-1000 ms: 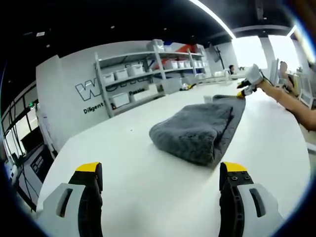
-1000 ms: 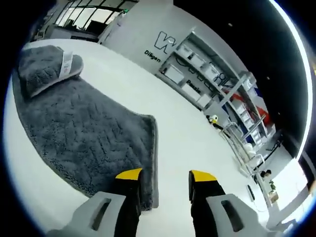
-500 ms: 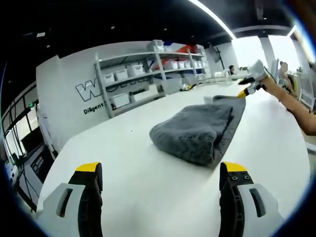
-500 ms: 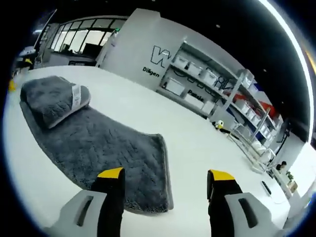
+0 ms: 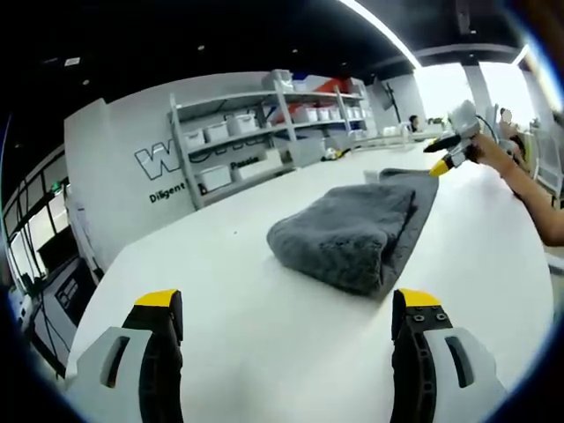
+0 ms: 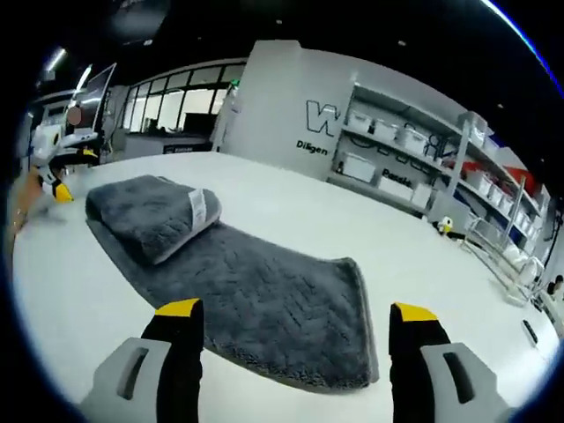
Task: Open the folded towel by lifting each exposed corner and separating the folded layers until the towel lies flat within the target outline without major curled edges
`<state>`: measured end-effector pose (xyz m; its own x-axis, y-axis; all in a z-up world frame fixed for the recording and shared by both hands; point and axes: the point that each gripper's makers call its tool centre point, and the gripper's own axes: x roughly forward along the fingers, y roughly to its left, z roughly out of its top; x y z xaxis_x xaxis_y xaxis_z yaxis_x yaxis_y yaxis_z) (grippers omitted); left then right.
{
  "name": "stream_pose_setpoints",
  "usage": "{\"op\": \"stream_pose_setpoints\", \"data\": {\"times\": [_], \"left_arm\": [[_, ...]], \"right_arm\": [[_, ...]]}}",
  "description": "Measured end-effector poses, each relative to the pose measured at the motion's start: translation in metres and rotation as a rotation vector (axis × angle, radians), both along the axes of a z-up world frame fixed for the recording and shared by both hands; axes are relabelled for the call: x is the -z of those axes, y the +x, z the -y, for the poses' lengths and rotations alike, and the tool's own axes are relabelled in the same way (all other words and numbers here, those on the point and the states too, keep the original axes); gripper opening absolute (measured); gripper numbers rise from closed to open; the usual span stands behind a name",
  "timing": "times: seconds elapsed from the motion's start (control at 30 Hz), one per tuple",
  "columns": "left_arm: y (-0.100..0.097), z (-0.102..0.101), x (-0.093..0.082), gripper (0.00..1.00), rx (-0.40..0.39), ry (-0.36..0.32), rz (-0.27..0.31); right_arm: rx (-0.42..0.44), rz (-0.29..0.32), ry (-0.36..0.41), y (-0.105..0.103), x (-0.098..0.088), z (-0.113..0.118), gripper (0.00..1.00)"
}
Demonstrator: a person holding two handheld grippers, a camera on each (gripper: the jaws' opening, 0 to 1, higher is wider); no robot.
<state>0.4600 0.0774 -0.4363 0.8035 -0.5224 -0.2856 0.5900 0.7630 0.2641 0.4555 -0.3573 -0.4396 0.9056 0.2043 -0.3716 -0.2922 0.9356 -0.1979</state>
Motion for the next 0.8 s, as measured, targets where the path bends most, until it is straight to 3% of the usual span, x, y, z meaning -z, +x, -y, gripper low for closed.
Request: {"op": "stream_pose_setpoints", "data": {"times": [0.13,0.27,0.4,0.57,0.8], "left_arm": [[0.001,-0.001,0.0,0.97,-0.002,-0.001,-0.001],[0.0,0.001,-0.001,0.97,-0.002,-0.009,0.002],[-0.002,0.006,0.0,0.97,0.015,-0.034,-0.011],[-0.001,0.006,-0.002,0.97,0.016,-0.045,-0.011],[-0.005,0.015,-0.002,0.97,0.023,-0.064,-0.018]], "right_arm": [[-0.051,0.017,0.037,-0.002,-0.006,-0.011,0.96],[-0.113,-0.005,0.051,-0.006,-0.006,-0.025,0.99],[-0.159,0.012,0.054,-0.011,-0.012,-0.036,0.99],[-0.232,0.04,0.117,-0.016,-0.022,-0.055,0.99],[-0.269,0.015,0.05,-0.02,-0.015,-0.068,0.99]]}}
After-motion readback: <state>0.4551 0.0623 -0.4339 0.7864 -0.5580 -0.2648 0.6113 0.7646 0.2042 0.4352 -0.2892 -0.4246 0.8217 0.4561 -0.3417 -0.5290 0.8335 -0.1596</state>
